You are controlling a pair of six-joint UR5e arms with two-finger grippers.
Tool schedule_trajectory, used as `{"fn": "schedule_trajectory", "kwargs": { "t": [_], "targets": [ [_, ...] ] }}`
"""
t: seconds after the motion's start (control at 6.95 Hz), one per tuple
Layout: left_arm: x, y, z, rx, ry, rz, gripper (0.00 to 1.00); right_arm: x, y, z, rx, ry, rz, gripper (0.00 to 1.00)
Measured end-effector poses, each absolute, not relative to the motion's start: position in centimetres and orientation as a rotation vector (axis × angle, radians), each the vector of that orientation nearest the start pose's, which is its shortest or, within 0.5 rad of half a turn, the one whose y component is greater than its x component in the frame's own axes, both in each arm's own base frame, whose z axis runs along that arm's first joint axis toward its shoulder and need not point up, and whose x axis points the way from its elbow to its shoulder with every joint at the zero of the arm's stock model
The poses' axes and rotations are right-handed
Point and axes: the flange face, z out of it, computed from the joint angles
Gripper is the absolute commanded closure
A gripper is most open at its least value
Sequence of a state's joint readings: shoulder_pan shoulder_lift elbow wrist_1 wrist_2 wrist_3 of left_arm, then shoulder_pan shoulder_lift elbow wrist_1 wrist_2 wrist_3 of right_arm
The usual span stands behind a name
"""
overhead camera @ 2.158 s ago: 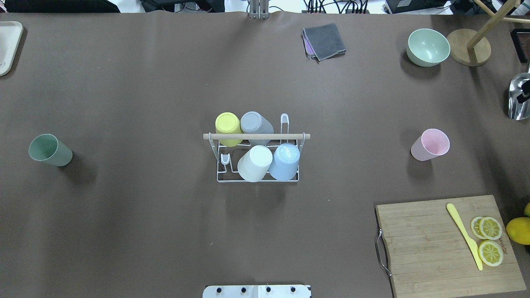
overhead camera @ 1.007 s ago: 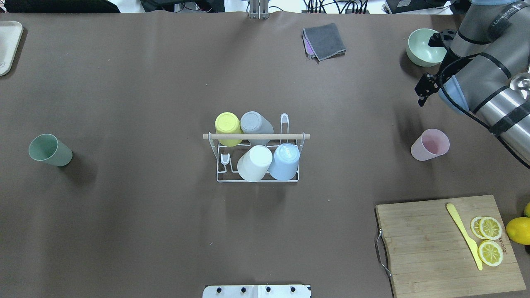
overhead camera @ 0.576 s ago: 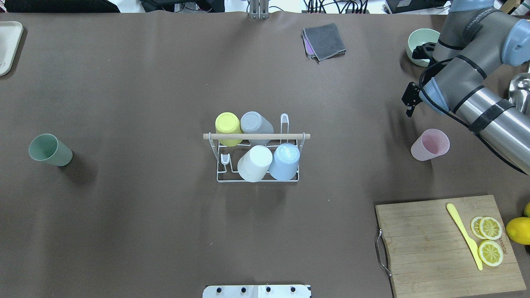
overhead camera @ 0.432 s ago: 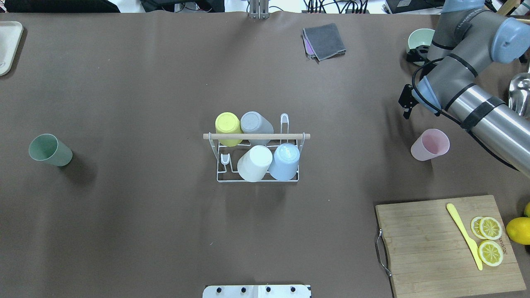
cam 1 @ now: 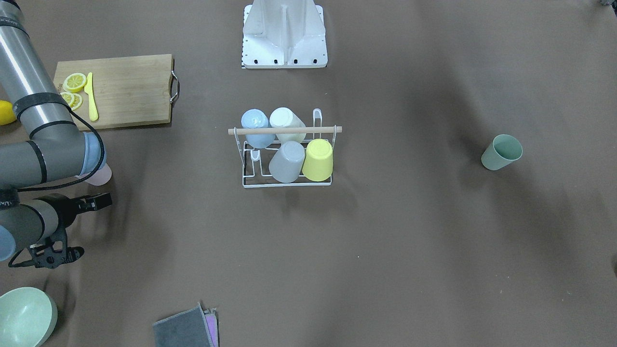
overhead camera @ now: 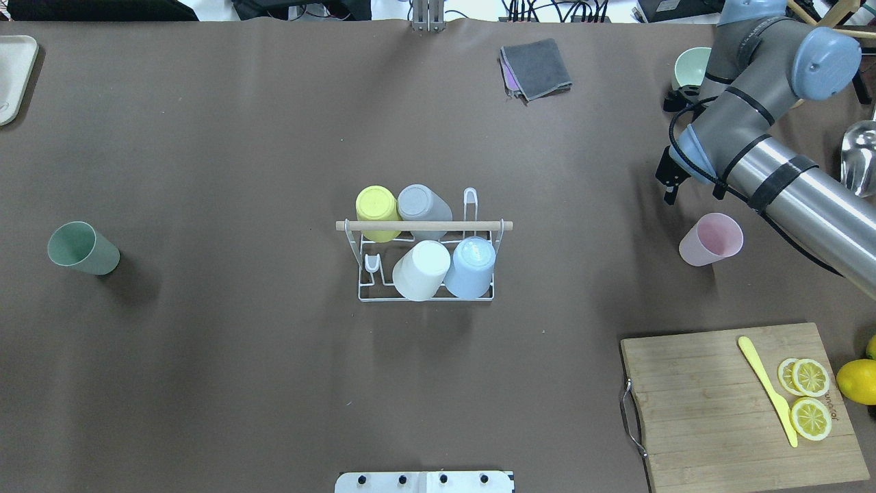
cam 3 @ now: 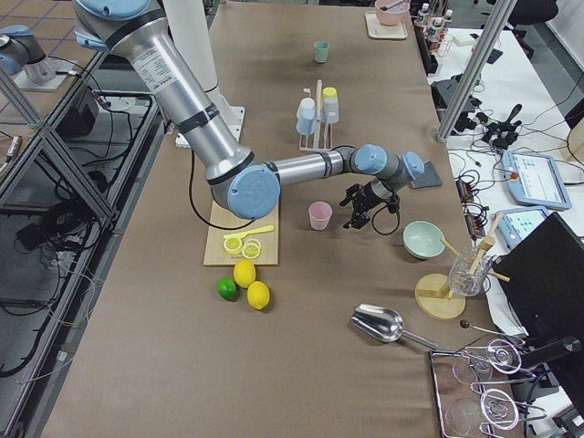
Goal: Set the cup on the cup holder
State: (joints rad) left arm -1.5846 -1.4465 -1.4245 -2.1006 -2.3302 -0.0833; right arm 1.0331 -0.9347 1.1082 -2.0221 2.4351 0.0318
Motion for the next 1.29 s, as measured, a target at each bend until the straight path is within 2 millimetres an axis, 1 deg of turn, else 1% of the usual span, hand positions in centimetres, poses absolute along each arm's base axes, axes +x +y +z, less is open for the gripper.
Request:
{"fn": "schedule_trajectory", "kwargs": {
  "t": [0.14,0.29,0.58,0.72,0.86,1.15,1.29],
  "targets": [
    [-6.9,-43.7,73.5,0.217,0.761,0.008,0.01,-31.8,-64.4,52.7,-0.513,-0.75,-0.356,0.01],
    [-6.6,-44.8,72.3,0.193,0.764,0.001,0.01,-31.7,-64.4,52.5,-0.539,-0.742,-0.351,0.01],
    [-6.1,-47.6,68.3,0.066,0.767,-0.051,0.01,-31.6,-64.1,52.2,-0.588,-0.73,-0.352,0.01],
    [-6.0,-49.5,66.2,0.012,0.765,-0.09,0.01,-31.6,-63.9,52.3,-0.605,-0.726,-0.359,0.01],
    [-5.7,-52.1,63.6,-0.05,0.76,-0.137,0.01,-31.8,-63.7,52.7,-0.617,-0.724,-0.371,0.01],
    [-3.8,-58.0,58.1,-0.183,0.742,-0.184,0.02,-32.4,-63.2,53.9,-0.646,-0.717,-0.379,0.02],
    [-2.9,-61.1,56.4,-0.229,0.734,-0.193,0.02,-32.8,-63.0,54.5,-0.659,-0.715,-0.379,0.02]
  ]
}}
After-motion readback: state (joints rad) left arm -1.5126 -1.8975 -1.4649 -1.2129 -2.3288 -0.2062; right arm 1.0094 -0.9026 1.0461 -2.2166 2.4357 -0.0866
